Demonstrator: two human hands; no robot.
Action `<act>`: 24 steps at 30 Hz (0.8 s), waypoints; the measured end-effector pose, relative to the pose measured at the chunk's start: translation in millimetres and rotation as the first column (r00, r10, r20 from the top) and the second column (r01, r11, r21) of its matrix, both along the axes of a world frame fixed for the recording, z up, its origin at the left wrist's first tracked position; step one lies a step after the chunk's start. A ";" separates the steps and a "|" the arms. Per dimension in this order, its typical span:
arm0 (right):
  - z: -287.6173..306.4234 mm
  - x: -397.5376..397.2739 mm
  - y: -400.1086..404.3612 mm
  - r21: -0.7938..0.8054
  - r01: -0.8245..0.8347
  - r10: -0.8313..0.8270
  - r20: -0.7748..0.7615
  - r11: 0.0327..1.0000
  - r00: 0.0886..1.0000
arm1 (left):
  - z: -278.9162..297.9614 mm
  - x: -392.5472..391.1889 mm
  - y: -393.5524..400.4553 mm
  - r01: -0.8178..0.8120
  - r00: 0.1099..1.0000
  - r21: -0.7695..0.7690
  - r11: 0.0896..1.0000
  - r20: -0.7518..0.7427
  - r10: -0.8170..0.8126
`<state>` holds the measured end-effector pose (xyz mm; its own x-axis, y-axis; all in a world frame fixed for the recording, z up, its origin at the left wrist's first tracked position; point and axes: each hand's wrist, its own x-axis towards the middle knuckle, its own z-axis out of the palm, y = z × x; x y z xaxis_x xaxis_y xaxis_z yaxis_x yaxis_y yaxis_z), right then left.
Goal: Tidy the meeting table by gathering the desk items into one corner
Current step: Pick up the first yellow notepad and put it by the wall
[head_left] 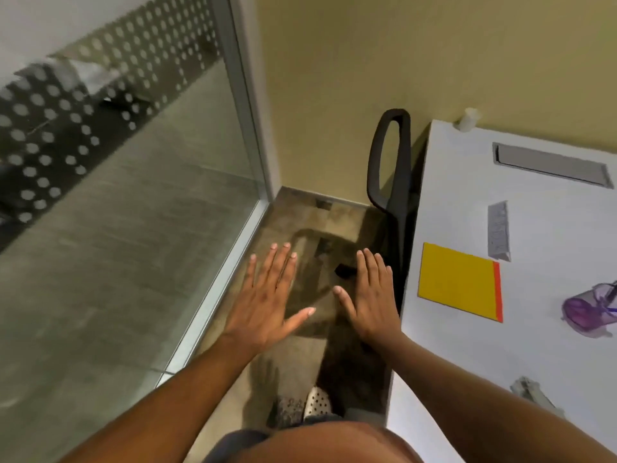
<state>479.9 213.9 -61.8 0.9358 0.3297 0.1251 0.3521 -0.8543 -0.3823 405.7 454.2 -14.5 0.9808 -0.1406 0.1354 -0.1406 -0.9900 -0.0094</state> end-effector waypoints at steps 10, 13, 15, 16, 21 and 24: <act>-10.6 58.7 -40.0 -0.039 0.399 -0.401 -0.075 0.916 0.913 | -17.8 153.7 -52.5 0.480 0.867 -0.203 0.853 -0.034 -0.497; -9.7 65.3 -53.1 -0.086 0.506 -0.513 -0.095 0.858 0.853 | -21.8 194.5 -76.8 0.631 0.752 -0.247 0.735 -0.037 -0.658; -5.0 63.6 -59.0 -0.086 0.601 -0.607 -0.102 0.795 0.788 | -19.1 217.0 -92.9 0.701 0.664 -0.297 0.649 -0.060 -0.745; -2.0 63.3 -60.6 -0.073 0.648 -0.652 -0.098 0.758 0.752 | -17.3 226.2 -100.5 0.715 0.633 -0.322 0.621 -0.081 -0.770; 2.5 63.9 -60.0 0.021 0.838 -0.827 -0.148 0.546 0.543 | -10.3 211.6 -141.2 0.617 0.616 -0.349 0.705 -0.344 -0.709; -3.8 55.1 -60.6 0.070 0.907 -0.881 -0.216 0.416 0.421 | -2.0 186.7 -166.8 0.526 0.516 -0.461 0.715 -0.495 -0.699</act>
<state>535.0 153.3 -65.5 0.6963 -0.7155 -0.0573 -0.6372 -0.5794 -0.5083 592.4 287.5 -16.4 0.5239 -0.7889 -0.3212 -0.5995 -0.6094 0.5190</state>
